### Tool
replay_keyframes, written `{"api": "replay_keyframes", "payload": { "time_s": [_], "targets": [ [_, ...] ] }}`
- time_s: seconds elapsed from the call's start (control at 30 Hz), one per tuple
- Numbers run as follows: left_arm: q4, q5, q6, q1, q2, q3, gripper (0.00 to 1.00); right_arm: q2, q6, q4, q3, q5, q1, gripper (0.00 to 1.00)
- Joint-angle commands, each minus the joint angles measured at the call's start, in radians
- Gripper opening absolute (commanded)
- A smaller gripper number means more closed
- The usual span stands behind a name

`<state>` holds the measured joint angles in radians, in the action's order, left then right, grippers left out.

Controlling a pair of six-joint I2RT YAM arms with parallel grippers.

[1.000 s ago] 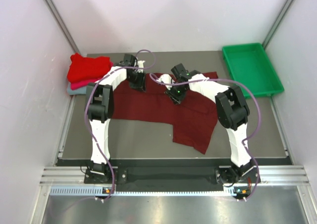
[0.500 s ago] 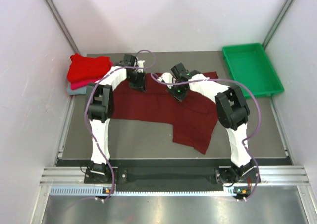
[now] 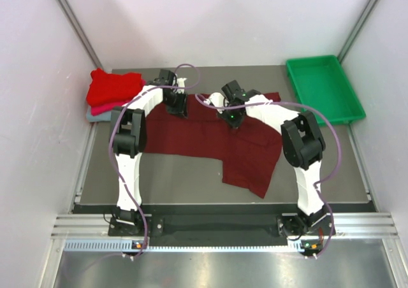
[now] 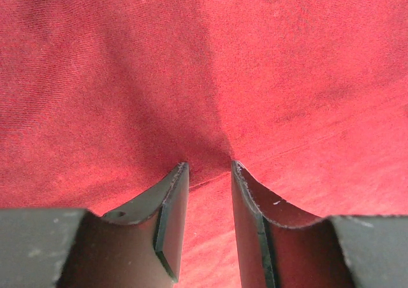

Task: Fold and stack the t-shirts
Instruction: Fold the tshirt

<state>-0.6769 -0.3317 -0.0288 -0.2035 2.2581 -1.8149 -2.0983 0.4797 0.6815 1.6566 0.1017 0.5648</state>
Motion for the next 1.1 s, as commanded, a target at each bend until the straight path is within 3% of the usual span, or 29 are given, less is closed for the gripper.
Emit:
{"api": "replay_keyframes", "payload": {
  "time_s": [0.0, 0.37, 0.6, 1.07],
  "targets": [
    [-0.026, -0.015, -0.008, -0.002, 0.001, 0.006, 0.38, 0.106, 0.023, 0.067, 0.020, 0.019, 0.006, 0.00],
    [-0.023, -0.029, -0.020, -0.002, 0.026, -0.017, 0.38, 0.178, 0.054, 0.211, 0.012, 0.078, 0.007, 0.00],
    [-0.029, -0.032, -0.019, -0.002, 0.029, -0.023, 0.38, 0.101, 0.013, 0.168, 0.019, 0.059, 0.006, 0.27],
    [-0.026, -0.010, -0.011, -0.001, 0.008, 0.011, 0.38, 0.009, 0.022, 0.090, 0.029, 0.029, 0.006, 0.28]
  ]
}}
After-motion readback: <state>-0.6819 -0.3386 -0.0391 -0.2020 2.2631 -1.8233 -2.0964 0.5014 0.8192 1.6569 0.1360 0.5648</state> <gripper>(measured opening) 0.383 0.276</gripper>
